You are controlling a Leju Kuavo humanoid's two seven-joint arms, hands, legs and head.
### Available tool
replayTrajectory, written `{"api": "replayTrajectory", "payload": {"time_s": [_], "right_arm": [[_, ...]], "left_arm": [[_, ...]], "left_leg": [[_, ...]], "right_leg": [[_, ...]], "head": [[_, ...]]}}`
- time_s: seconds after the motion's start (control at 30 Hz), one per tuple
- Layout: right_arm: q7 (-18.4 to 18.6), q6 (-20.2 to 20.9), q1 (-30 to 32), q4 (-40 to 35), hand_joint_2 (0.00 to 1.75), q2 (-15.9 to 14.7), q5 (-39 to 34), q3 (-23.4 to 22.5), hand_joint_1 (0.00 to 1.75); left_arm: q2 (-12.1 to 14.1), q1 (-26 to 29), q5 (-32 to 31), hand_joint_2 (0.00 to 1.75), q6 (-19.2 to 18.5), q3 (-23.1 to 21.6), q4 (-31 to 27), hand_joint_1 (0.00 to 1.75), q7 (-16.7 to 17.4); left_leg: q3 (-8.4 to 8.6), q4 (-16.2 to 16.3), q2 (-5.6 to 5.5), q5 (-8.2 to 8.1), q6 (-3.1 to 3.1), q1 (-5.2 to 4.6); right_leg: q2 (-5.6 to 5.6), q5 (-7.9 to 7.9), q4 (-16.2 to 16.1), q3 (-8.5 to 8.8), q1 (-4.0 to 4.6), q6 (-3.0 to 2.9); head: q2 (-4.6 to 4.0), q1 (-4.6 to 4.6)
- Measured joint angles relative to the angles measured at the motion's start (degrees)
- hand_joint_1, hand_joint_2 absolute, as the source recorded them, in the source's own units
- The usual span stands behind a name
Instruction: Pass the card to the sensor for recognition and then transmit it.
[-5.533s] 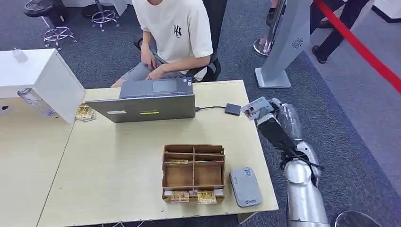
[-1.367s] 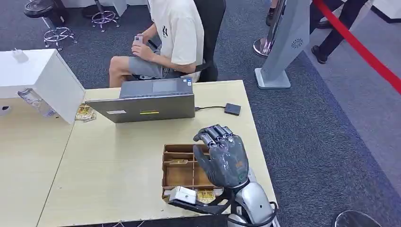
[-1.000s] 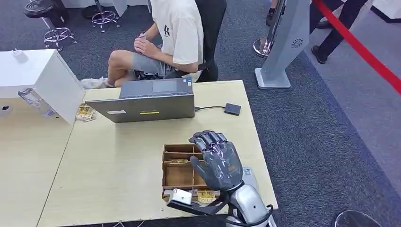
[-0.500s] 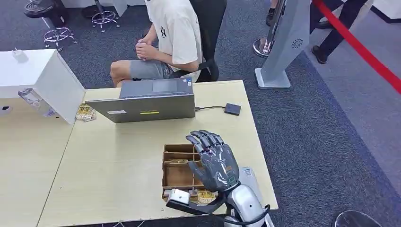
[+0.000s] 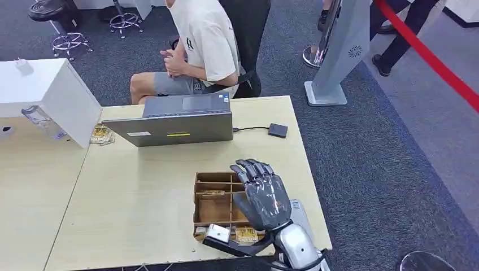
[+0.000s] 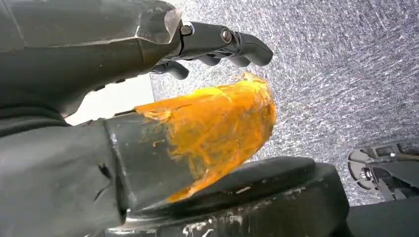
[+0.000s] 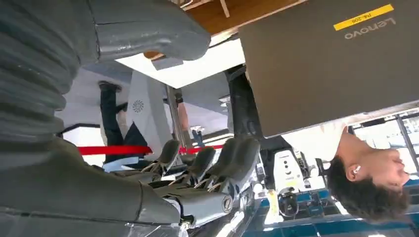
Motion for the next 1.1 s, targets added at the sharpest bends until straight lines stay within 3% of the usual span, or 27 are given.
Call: {"api": "replayTrajectory", "payload": {"time_s": [1.1], "right_arm": [[1.99, -1.33, 1.11, 6.64, 1.75, 0.02, 1.64, -3.56, 0.63]], "left_arm": [[0.31, 0.03, 1.79, 0.0, 0.0, -0.02, 0.0, 0.0, -0.15]], "left_leg": [[-0.01, 0.0, 0.0, 0.0, 0.0, 0.0]], "right_leg": [[-0.01, 0.0, 0.0, 0.0, 0.0, 0.0]], "head": [[0.0, 0.0]]}}
